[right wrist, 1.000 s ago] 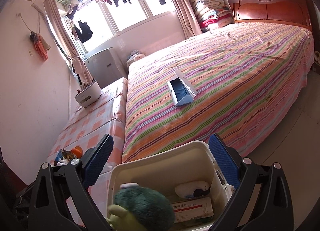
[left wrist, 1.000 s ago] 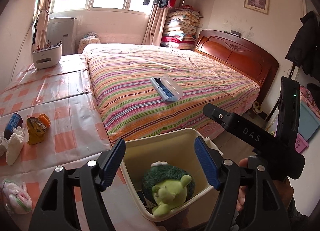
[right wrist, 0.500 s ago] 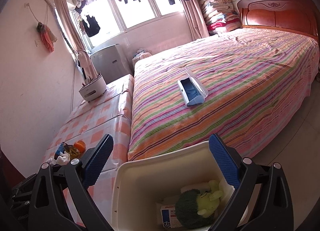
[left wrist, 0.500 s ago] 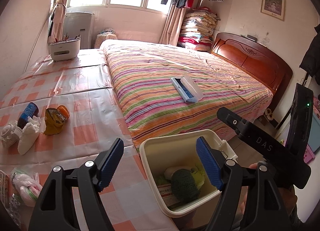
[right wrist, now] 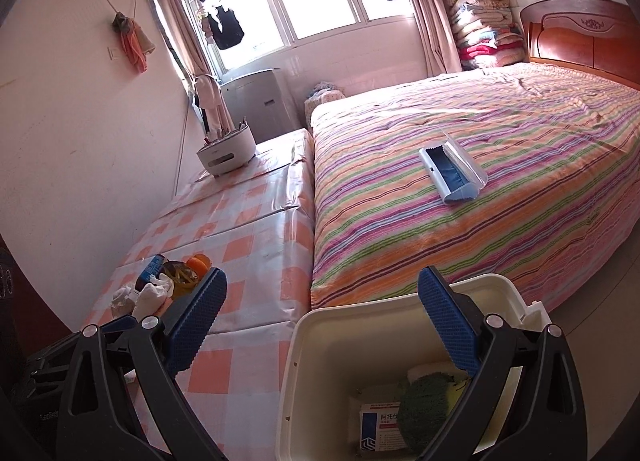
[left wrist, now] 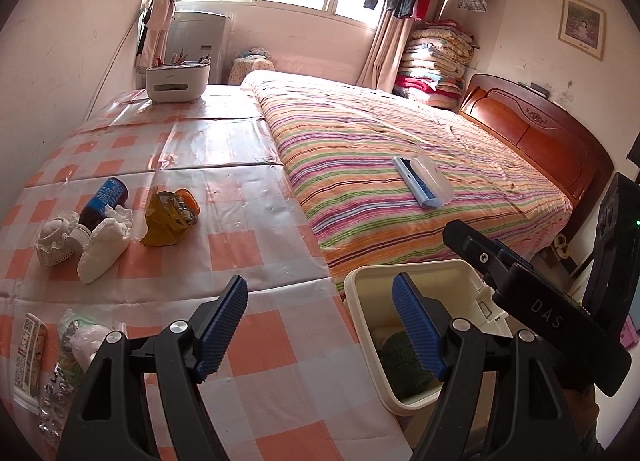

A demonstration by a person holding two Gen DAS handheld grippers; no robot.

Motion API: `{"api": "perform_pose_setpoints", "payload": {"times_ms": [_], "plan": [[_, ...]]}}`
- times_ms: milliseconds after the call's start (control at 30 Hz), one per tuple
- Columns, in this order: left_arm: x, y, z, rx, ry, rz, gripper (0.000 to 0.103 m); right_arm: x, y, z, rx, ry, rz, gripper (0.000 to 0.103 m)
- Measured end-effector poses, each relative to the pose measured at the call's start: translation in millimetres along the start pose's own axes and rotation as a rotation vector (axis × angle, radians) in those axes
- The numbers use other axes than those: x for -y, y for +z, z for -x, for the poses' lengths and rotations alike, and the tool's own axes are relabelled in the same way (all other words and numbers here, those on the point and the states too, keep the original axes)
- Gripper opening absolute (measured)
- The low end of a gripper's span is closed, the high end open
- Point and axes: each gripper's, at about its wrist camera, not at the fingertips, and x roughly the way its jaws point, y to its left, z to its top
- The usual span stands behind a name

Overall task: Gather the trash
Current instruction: 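Withdraw both tools from the bin toward the table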

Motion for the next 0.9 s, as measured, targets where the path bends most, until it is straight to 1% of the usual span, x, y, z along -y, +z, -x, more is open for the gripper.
{"api": "perform_pose_setpoints", "payload": {"times_ms": [367, 533, 633, 900], "plan": [[-59.9, -8.0, 23.2, -0.005, 0.098, 0.086, 0.073, -63.1, -27.1, -23.5, -0.102, 0.115, 0.126, 0.095], [-89.7, -11.6, 38.5, -0.005, 0.152, 0.119, 0.073, -90.3, -33.7, -28.4, -0.119, 0.177, 0.173, 0.095], [-108.7, -14.1, 49.3, -0.007, 0.187, 0.135, 0.073, -107.5, -40.0, -33.2, -0.147, 0.216, 0.198, 0.095], [-177.4, -29.7, 79.0, -0.005, 0.285, 0.259, 0.073, -160.7, -66.4, -48.5, -0.228, 0.308, 0.312, 0.095]]}}
